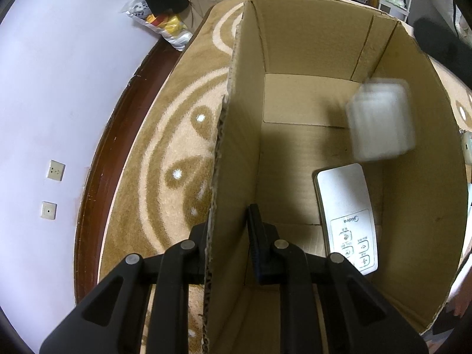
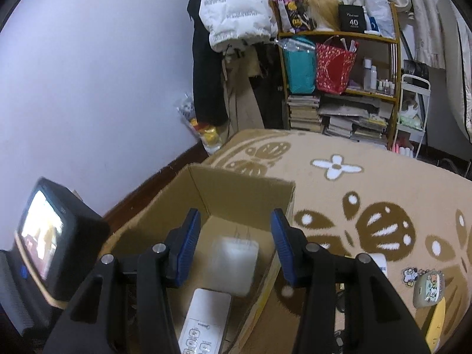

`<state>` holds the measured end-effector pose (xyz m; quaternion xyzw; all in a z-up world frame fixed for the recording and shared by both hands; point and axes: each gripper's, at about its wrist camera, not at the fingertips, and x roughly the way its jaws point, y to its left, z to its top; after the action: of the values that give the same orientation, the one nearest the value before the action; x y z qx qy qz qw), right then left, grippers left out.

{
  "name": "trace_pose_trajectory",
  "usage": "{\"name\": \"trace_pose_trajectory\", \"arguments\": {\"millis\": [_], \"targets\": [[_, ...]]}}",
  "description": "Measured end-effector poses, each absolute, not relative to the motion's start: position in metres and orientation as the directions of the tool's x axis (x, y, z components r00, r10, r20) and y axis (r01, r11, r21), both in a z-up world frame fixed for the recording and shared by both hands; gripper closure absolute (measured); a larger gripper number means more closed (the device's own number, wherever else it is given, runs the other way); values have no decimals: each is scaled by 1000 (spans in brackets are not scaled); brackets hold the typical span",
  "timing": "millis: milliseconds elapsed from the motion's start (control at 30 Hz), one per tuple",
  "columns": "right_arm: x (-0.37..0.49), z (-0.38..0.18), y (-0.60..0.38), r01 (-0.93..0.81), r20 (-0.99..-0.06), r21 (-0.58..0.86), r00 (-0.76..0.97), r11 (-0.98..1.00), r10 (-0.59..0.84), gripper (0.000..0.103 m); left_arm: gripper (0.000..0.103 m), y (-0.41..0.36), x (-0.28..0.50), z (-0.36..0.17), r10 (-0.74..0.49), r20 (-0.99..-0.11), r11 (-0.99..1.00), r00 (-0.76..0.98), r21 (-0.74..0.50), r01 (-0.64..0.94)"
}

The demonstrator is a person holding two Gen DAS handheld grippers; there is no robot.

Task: Organize rigid objects
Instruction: 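Carry the adapter over the box and release it with the right gripper, then grasp the yellow AIMA tag with the right gripper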

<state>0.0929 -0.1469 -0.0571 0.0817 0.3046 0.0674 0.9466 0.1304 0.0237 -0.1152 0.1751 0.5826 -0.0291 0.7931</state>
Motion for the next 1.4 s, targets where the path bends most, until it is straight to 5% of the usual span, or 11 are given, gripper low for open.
{"name": "trace_pose_trajectory", "arguments": {"millis": [133, 233, 800, 967, 1067, 1400], "targets": [[85, -50, -157, -26, -562, 167, 819, 986, 117, 26, 84, 25, 130, -114, 162, -933, 937, 321, 248, 247], [79, -50, -168, 21, -571, 144, 818, 989, 65, 23, 84, 24, 130, -113, 158, -935, 939, 319, 242, 245], [62, -115, -263, 309, -734, 312, 679, 899, 22, 22, 83, 26, 131, -113, 146, -939, 942, 311, 228, 247], [64, -132, -266, 317, -758, 307, 651, 897, 29, 36, 83, 27, 132, -113, 145, -940, 942, 309, 227, 249], [68, -139, -260, 278, -766, 313, 640, 908, 68, 65, 83, 29, 133, -113, 138, -943, 942, 302, 219, 254], [82, -160, -246, 265, -821, 234, 569, 936, 45, 67, 83, 32, 135, -114, 133, -945, 943, 298, 213, 255]]}}
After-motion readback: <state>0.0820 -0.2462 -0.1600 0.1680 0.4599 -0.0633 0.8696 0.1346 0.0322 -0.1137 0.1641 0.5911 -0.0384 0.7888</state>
